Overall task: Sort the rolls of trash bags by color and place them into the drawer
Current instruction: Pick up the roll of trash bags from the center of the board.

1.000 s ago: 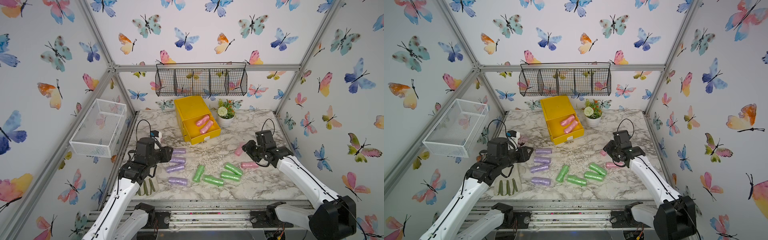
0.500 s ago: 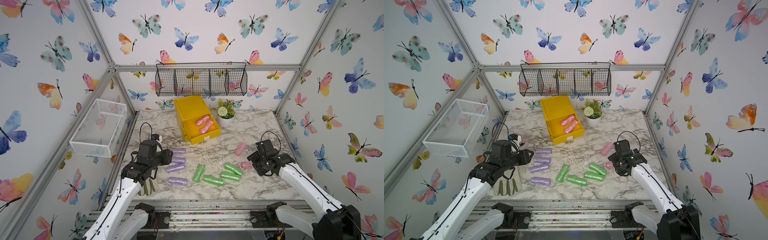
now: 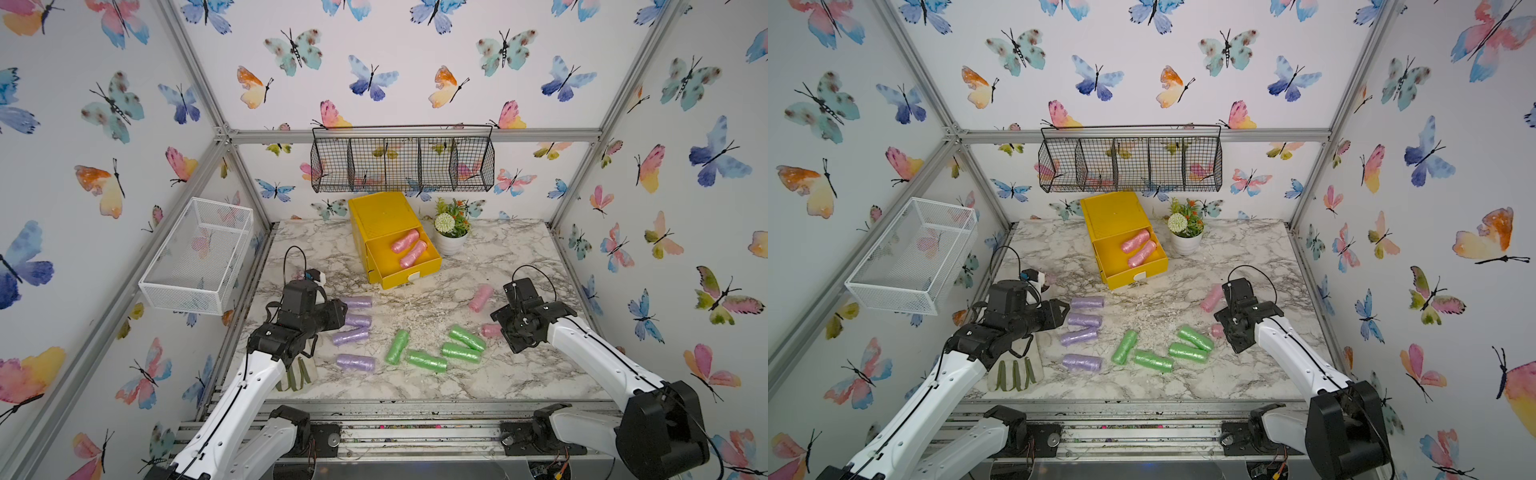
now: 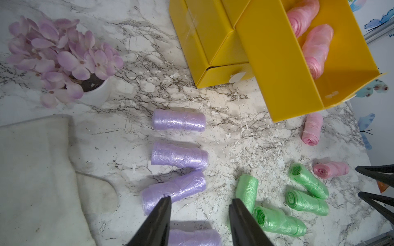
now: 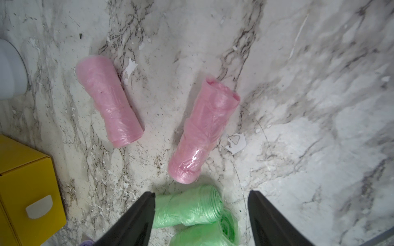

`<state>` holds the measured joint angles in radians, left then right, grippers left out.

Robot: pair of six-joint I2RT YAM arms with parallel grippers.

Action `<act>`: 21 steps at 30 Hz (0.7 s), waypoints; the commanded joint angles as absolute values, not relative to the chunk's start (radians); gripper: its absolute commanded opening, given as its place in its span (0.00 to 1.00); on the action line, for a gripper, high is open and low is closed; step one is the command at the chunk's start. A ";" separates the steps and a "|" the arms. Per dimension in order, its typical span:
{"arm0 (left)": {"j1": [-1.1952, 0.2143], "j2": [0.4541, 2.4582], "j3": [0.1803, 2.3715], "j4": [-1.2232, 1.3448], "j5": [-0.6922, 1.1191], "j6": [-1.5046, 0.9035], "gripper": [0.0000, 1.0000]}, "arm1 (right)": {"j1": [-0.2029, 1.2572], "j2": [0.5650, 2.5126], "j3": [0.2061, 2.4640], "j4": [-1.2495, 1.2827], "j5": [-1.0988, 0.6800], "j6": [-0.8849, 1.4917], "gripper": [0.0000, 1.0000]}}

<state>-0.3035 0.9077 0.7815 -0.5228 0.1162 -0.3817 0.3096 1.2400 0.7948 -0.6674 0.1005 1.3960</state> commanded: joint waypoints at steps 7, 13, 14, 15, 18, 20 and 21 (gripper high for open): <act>-0.308 0.927 0.748 -0.478 0.097 -0.365 0.49 | 0.270 1.328 0.775 -0.583 0.065 1.441 0.73; -0.308 0.936 0.737 -0.468 0.088 -0.354 0.50 | 0.262 1.372 0.773 -0.530 0.037 1.461 0.70; -0.308 0.936 0.736 -0.466 0.085 -0.353 0.50 | 0.262 1.376 0.772 -0.527 0.035 1.464 0.70; -0.308 0.937 0.734 -0.464 0.086 -0.351 0.50 | 0.261 1.381 0.769 -0.523 0.035 1.469 0.69; -0.308 0.939 0.729 -0.460 0.083 -0.350 0.50 | 0.261 1.386 0.750 -0.502 0.029 1.490 0.67; -0.308 0.940 0.729 -0.459 0.084 -0.349 0.50 | 0.259 1.393 0.730 -0.481 0.021 1.502 0.66; -0.308 0.940 0.729 -0.459 0.085 -0.349 0.50 | 0.260 1.398 0.722 -0.471 0.015 1.508 0.65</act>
